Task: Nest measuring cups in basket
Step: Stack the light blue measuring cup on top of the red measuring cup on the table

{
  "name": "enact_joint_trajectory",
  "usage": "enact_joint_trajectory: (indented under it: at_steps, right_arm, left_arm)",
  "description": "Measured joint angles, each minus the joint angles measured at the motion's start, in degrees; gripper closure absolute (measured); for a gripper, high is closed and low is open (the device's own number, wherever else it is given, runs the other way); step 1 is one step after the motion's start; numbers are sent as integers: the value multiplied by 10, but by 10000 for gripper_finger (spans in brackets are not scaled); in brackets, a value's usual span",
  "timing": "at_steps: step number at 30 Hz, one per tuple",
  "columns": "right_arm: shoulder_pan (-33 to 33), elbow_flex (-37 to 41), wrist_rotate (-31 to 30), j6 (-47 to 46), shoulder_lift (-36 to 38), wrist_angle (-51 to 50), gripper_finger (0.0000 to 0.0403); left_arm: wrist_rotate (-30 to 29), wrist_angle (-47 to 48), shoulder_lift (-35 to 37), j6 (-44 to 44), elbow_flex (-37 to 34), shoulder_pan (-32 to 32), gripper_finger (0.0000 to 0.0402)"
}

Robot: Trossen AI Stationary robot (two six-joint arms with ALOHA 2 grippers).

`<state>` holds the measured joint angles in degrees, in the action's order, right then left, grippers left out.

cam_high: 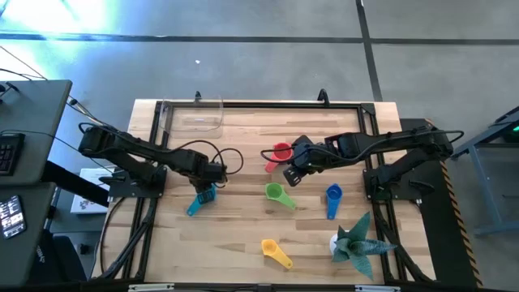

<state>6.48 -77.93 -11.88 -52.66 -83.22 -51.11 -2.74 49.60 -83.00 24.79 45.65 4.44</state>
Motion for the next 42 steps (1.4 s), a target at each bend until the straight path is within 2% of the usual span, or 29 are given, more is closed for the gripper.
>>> enact_joint_trajectory:
  at_steps: [5, 15, 23, 30, 38, 42]
  right_arm:
    - [0, 0, -2, 0, 0, 0, 340]
    - [-1, 0, -24, -29, 0, 0, 340]
    - [-14, 0, -95, -63, 0, -1, 340]
    - [-70, 0, -141, -57, 1, 4, 340]
    - [-155, 0, -150, 10, 1, 61, 340]
    - [-199, 0, -131, 49, 1, 94, 340]
  left_arm:
    - [6, -6, 0, -5, 0, 0, 392]
    - [27, -63, 0, 16, 29, 0, 397]
    - [5, -138, 0, -27, 109, -30, 399]
    - [3, -193, 0, -108, 181, -92, 400]
    - [5, -275, 0, -188, 218, -170, 400]
    - [7, -302, 0, -211, 220, -200, 400]
